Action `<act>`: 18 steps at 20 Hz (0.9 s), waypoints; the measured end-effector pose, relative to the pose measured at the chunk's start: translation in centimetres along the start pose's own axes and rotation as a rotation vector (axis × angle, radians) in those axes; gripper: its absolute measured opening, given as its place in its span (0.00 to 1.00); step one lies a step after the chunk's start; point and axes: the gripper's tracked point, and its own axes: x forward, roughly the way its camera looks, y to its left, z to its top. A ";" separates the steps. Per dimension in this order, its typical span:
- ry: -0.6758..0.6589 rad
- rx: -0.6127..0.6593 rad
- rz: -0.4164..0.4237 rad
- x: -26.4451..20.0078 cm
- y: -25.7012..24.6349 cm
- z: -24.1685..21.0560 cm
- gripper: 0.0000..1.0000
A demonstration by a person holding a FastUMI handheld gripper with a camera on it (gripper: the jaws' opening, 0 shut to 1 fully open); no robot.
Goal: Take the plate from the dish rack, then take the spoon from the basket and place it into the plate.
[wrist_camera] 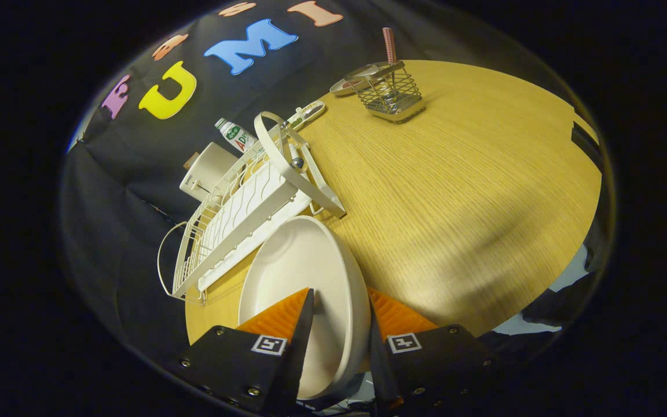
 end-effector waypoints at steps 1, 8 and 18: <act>-0.014 -0.015 -0.024 -0.1 -0.6 0.3 0.51; -0.076 -0.062 -0.082 -2.0 -2.3 1.8 0.54; -0.395 -0.131 -0.140 -6.0 -2.2 16.9 0.54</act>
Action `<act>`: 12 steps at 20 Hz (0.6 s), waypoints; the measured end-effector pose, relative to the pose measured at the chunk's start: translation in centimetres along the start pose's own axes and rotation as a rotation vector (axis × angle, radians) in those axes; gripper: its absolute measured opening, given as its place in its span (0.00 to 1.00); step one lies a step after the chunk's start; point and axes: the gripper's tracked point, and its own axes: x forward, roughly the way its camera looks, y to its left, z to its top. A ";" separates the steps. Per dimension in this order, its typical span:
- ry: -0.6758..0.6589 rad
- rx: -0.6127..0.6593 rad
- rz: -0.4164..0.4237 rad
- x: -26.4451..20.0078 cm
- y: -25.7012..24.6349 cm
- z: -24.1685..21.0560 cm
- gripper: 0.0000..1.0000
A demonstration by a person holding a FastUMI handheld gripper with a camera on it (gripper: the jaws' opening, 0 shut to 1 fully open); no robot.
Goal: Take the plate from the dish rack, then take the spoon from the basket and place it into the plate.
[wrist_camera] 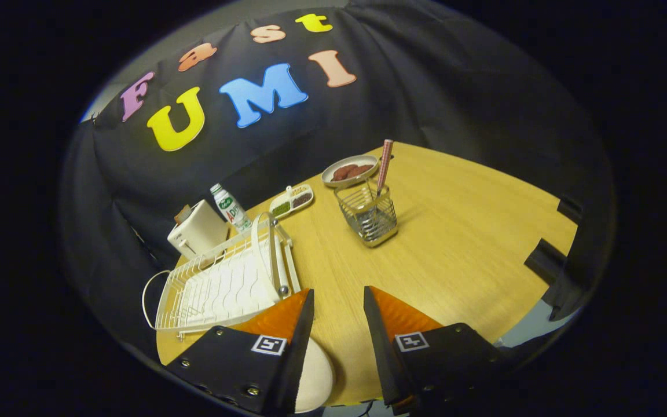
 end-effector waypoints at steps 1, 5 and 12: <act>-0.036 0.006 -0.016 0.6 -0.4 1.9 0.54; -0.121 0.051 -0.071 3.7 -2.5 7.2 0.54; -0.137 0.088 -0.131 9.5 -5.7 11.1 0.54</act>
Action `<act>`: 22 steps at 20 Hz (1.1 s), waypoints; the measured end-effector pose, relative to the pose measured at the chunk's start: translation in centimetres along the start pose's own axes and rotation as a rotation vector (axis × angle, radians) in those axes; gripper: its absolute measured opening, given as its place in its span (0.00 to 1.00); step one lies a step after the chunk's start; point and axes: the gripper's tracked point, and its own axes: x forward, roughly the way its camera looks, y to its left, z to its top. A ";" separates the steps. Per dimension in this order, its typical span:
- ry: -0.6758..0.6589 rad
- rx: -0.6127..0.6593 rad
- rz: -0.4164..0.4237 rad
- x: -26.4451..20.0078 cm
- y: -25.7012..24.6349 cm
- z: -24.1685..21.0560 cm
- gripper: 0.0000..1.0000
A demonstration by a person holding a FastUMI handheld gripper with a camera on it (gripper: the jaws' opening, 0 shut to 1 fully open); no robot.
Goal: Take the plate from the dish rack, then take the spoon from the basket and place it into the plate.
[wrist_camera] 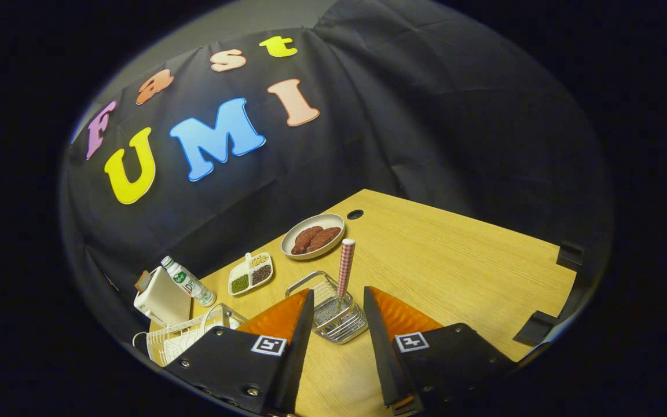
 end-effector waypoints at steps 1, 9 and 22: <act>0.007 0.004 -0.006 0.9 -0.2 0.0 0.54; 0.058 0.002 -0.014 6.2 -0.5 -0.7 0.54; 0.061 -0.088 -0.009 7.2 0.9 0.7 0.01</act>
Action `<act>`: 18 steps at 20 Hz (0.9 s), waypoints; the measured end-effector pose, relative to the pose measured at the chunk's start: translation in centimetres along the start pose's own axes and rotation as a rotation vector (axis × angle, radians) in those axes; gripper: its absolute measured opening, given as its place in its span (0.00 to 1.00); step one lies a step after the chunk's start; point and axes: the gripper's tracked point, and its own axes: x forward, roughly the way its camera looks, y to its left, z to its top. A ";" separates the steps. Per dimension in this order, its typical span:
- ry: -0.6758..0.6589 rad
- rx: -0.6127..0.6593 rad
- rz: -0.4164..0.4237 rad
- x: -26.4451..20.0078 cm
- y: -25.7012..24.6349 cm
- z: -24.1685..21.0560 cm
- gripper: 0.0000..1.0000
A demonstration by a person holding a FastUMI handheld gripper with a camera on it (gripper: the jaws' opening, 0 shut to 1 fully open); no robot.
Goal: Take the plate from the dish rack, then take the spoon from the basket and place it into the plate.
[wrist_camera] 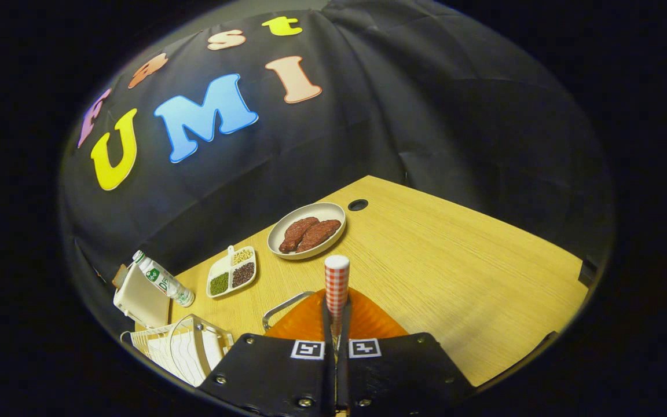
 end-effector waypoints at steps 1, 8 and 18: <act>-0.016 -0.013 0.005 -0.4 0.4 0.8 0.01; -0.185 -0.142 0.012 -4.7 3.2 7.8 0.01; -0.269 -0.268 0.116 -15.5 12.1 7.5 0.01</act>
